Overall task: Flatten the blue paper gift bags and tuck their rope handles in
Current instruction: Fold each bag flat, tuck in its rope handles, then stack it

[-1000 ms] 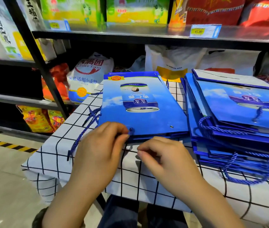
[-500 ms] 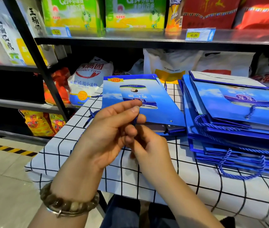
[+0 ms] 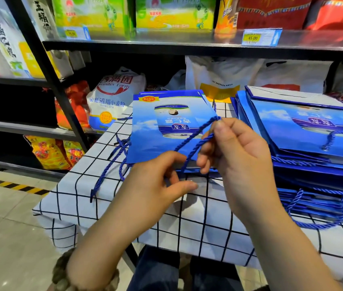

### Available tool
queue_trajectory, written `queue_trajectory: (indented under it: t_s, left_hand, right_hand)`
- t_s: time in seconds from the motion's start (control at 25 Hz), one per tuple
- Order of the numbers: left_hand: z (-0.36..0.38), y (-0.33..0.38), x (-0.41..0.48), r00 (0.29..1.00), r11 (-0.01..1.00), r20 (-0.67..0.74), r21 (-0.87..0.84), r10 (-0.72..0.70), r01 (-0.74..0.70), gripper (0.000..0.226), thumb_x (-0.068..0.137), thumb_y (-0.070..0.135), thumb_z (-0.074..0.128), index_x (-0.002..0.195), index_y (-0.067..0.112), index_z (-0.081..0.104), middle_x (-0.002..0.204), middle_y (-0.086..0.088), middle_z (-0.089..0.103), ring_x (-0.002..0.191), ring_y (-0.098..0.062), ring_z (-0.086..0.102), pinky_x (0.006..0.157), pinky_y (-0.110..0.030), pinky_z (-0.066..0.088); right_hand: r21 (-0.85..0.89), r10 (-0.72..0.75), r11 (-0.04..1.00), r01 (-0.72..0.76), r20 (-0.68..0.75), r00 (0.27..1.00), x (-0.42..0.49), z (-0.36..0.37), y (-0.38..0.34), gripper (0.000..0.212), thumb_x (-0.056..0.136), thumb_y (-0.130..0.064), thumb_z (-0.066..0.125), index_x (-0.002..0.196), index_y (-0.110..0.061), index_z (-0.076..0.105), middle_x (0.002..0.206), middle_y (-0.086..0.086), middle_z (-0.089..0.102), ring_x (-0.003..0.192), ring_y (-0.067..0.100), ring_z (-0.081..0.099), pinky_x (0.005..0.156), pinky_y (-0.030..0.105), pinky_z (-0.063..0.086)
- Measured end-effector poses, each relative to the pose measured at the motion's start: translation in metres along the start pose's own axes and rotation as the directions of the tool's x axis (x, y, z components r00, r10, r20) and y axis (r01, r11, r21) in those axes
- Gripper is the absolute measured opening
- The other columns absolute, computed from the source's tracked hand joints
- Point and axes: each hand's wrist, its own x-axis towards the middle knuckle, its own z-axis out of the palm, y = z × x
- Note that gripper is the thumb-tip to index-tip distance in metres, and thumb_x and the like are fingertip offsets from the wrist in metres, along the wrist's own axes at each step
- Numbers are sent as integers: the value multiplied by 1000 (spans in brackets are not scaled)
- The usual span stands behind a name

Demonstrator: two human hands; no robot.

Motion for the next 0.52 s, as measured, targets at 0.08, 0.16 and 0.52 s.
queue_trajectory:
  t_s: [0.08,0.16,0.52]
  left_hand:
    - [3,1,4,999,994,-9,95,50,-49,24,71,32,72,78,41,51,58,8,55,53,-2,49,54,-16,38]
    - [5,4,10,996,982,75,178,54,-67,5,78,30,67,80,30,63,63,6,58,62,-6,52,63,-23,44]
    - [-9,17,29,981,832,74,-521,-179,191,26,89,18,52,67,10,63,44,3,54,34,-6,40,38,-13,32]
  right_hand:
    - [-10,18,1000,-18,-14,1000,2,0,-5,20,90,-15,51,70,-13,52,48,-3,52,40,10,48,39,17,39]
    - [-15,35,999,-35,-10,999,5,-2,-7,19,89,-14,47,71,-11,52,49,-3,52,40,10,48,39,18,39]
    - [-572,264,802,-171,82,961,-3,-30,1,19,89,-13,52,79,-18,68,65,-2,65,49,7,53,43,21,40]
